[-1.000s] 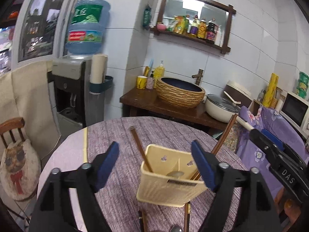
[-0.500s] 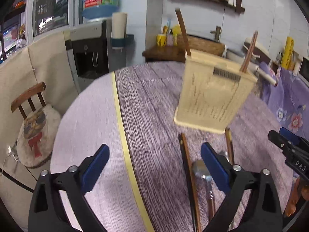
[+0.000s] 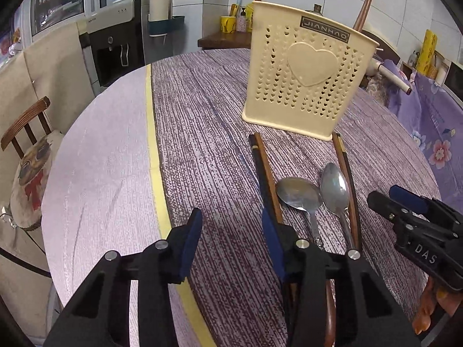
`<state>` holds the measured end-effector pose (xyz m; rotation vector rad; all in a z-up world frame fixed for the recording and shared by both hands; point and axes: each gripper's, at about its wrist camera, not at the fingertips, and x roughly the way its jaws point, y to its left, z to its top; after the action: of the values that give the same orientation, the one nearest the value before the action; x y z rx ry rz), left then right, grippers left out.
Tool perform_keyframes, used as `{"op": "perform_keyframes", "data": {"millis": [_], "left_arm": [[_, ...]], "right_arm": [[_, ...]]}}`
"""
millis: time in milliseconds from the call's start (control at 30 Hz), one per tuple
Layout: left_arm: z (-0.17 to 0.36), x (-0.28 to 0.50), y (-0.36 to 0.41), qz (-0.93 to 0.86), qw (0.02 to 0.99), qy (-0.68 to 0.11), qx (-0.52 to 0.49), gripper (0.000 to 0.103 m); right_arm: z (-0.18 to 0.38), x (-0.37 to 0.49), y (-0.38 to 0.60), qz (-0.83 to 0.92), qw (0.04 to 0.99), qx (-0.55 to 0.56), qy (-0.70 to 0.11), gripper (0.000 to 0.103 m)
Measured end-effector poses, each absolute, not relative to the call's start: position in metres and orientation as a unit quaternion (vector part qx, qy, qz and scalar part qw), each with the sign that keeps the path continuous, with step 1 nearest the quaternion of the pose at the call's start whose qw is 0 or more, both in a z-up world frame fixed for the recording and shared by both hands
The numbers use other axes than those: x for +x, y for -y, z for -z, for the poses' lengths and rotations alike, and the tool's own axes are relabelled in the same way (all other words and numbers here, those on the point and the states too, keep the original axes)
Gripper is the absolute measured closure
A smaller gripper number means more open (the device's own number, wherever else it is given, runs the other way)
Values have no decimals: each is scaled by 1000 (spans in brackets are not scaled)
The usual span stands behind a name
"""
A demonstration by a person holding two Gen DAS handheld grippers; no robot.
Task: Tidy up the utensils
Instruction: 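Move both grippers back down to the utensils in front of the holder, then lower the right gripper onto the black yellow-tipped chopstick while the left gripper reaches a wooden chopstick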
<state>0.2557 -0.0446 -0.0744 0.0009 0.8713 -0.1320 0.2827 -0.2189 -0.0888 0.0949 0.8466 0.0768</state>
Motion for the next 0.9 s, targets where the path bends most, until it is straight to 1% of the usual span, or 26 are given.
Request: {"op": "perform_keyframes", "data": {"millis": [133,433,900], "left_arm": [[80,257,45,63,901,-429,1,61],[82,258,49,70,897,-436,5,61],[84,267,59,70,895,-440,10,61]], "right_arm": [[90,288,218,-35,906,50,-420,59],[94,297,212,-41,896,52,-439,65],[96,307,214,-29,895,52,-443,66]]}}
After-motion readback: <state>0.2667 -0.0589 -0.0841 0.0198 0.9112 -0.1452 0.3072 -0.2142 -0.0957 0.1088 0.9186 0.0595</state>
